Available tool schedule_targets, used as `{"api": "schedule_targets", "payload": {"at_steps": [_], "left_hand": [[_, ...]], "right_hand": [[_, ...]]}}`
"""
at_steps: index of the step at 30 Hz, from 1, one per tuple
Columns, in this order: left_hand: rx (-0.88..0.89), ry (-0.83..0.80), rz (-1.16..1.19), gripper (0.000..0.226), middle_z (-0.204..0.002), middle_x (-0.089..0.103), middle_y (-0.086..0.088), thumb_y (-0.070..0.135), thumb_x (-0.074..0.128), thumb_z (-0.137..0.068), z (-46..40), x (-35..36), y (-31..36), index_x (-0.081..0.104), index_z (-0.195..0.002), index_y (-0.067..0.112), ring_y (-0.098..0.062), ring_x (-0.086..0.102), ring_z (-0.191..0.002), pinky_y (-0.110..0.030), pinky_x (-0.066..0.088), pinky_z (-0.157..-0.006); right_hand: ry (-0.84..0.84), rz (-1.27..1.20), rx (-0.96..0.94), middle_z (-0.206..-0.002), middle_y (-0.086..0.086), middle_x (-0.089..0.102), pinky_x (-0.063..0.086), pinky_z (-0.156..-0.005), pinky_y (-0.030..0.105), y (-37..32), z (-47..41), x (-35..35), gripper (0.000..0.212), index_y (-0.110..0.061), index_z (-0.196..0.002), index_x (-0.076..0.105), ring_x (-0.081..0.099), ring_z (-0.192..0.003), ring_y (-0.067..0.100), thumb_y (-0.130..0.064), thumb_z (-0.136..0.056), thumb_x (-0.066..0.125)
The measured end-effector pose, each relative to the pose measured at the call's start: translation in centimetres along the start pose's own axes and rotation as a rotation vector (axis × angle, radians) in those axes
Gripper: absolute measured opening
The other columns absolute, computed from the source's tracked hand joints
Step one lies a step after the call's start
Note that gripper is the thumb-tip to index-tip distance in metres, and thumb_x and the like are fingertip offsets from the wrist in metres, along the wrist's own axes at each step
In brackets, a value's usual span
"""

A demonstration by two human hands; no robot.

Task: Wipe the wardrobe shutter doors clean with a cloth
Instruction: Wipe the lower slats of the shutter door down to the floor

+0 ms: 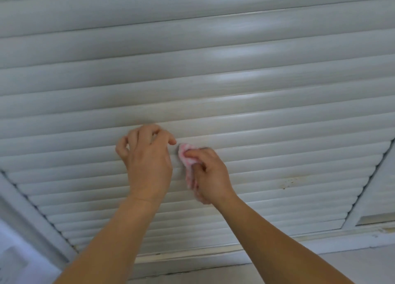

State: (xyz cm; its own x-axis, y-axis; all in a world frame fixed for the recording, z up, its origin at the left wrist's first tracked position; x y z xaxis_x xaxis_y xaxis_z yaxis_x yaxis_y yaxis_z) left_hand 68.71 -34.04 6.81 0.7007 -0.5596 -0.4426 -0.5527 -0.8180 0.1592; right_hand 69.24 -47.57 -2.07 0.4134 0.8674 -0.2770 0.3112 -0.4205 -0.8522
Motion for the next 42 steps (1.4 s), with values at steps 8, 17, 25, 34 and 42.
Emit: {"api": "schedule_targets", "payload": {"at_steps": [8, 17, 25, 34, 42], "left_hand": [[-0.958, -0.472, 0.664, 0.021, -0.105, 0.066, -0.003, 0.028, 0.047, -0.096, 9.2, 2.7, -7.3, 0.065, -0.096, 0.018, -0.014, 0.059, -0.093, -0.026, 0.041, -0.078], [-1.218, -0.445, 1.117, 0.016, -0.070, 0.062, 0.001, 0.016, 0.066, -0.083, 13.9, 2.7, -9.6, 0.056, -0.070, 0.016, -0.011, 0.054, -0.065, -0.023, 0.041, -0.061], [-1.301, -0.165, 1.146, 0.006, -0.071, 0.067, -0.001, 0.009, 0.063, -0.085, 14.8, 1.7, -13.2, 0.058, -0.083, 0.010, -0.008, 0.062, -0.058, -0.018, 0.048, -0.047], [-1.129, -0.154, 1.222, 0.021, -0.063, 0.067, 0.007, -0.009, 0.060, -0.081, 11.5, 2.8, -13.5, 0.063, -0.082, 0.012, -0.004, 0.059, -0.057, -0.016, 0.048, -0.053], [-1.030, -0.176, 1.152, 0.014, -0.072, 0.064, -0.002, -0.001, 0.069, -0.077, 10.1, 6.0, -10.4, 0.062, -0.080, 0.012, -0.009, 0.055, -0.065, -0.016, 0.046, -0.060]], "right_hand": [[-0.214, -1.086, 0.439, -0.084, 0.008, 0.069, 0.057, -0.068, 0.027, 0.5, 3.2, 4.3, 0.028, -0.007, -0.106, 0.061, 0.066, -0.072, 0.017, -0.005, -0.080, 0.053], [-0.331, -0.855, 0.558, -0.078, 0.014, 0.059, 0.050, -0.065, 0.028, 1.2, 4.7, 7.8, 0.043, -0.004, -0.094, 0.063, 0.059, -0.078, 0.023, -0.043, -0.078, 0.064], [-0.405, -0.409, 0.468, -0.090, 0.006, 0.070, 0.050, -0.056, 0.032, 0.6, 3.9, 8.8, 0.027, -0.011, -0.110, 0.064, 0.066, -0.071, 0.018, 0.002, -0.086, 0.060], [-0.020, 0.307, -0.046, -0.085, -0.012, 0.056, 0.038, -0.071, 0.004, -3.4, 0.6, 7.3, 0.021, -0.032, -0.080, 0.062, 0.050, -0.081, 0.008, -0.012, -0.082, 0.069], [0.447, 0.348, -0.147, -0.090, -0.003, 0.050, 0.035, -0.060, 0.011, -4.9, -0.3, 2.4, 0.027, -0.018, -0.098, 0.059, 0.045, -0.060, 0.002, -0.002, -0.078, 0.065]]}}
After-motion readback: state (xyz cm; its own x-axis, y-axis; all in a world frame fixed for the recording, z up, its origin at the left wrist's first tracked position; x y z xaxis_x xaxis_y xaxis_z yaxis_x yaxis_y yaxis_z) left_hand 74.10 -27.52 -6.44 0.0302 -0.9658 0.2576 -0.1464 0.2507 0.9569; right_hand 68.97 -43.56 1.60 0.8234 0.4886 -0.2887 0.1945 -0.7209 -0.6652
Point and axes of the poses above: each hand's wrist, its own z-axis away from the middle knuckle, its own x-axis out of the palm, y = z × x, the point moved 9 cm from there along -z, towards the middle knuckle
